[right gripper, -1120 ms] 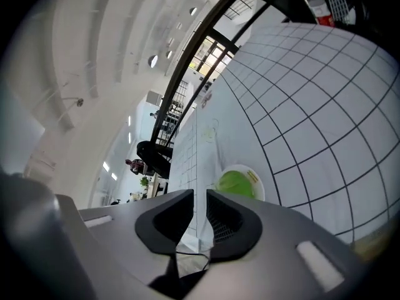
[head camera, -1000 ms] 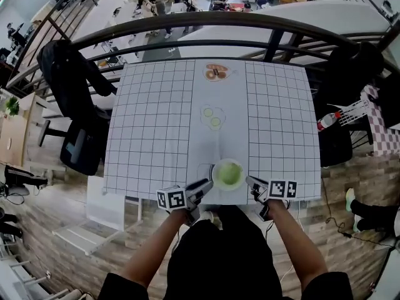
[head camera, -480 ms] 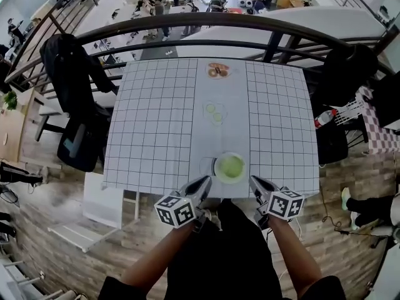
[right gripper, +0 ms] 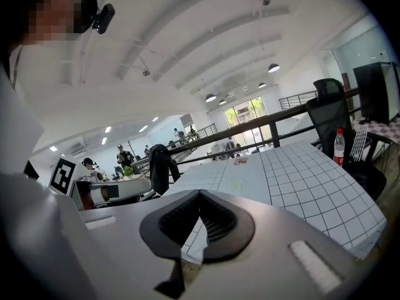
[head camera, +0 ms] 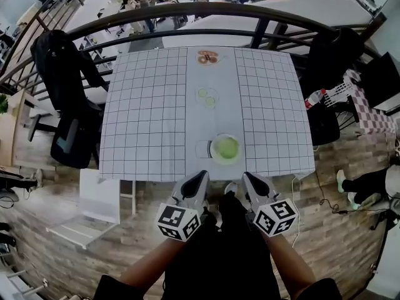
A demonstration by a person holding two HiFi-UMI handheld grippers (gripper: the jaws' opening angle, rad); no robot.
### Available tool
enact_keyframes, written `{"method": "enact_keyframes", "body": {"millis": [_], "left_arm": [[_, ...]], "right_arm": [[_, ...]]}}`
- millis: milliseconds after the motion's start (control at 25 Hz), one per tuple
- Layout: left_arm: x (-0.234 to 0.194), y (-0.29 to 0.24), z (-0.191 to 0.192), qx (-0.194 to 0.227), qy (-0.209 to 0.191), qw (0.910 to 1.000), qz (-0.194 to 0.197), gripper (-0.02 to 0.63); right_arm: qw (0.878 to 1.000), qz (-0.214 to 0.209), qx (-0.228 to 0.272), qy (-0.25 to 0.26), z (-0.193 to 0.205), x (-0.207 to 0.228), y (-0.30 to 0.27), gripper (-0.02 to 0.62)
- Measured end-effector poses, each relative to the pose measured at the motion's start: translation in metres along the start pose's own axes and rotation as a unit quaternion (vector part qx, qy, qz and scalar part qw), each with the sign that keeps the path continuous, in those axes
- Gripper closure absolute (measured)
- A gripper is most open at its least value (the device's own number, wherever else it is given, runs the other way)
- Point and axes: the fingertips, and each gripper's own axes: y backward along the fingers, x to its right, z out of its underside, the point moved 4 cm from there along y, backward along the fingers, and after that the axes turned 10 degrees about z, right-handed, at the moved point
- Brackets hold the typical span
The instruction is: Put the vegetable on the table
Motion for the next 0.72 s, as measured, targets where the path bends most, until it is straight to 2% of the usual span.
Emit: {"method": "enact_keyframes", "body": {"millis": [200, 400, 600, 720], "left_arm": [[0.022, 0.020, -0.007, 0.034, -0.032, 0.9985, -0.029, 0.595], [0.047, 0.038, -0.015, 0.076, -0.081, 0.9911, -0.074, 0.595], [0.069, 0.039, -0.010, 0.080, -0.098, 0.9875, -0.095, 0.595], [0.080, 0.037, -0.011, 0.087, -0.117, 0.9842, -0.100, 0.595]], "right_arm": [[0.997, 0.010, 0.060, 0.044, -0.014, -0.018, 0.030, 0.597], [0.989, 0.031, 0.123, 0.082, -0.025, -0.024, 0.061, 0.597], [0.984, 0.034, 0.151, 0.094, -0.025, -0.018, 0.085, 0.597], [0.980, 0.053, 0.163, 0.099, -0.026, -0.008, 0.095, 0.598]]}}
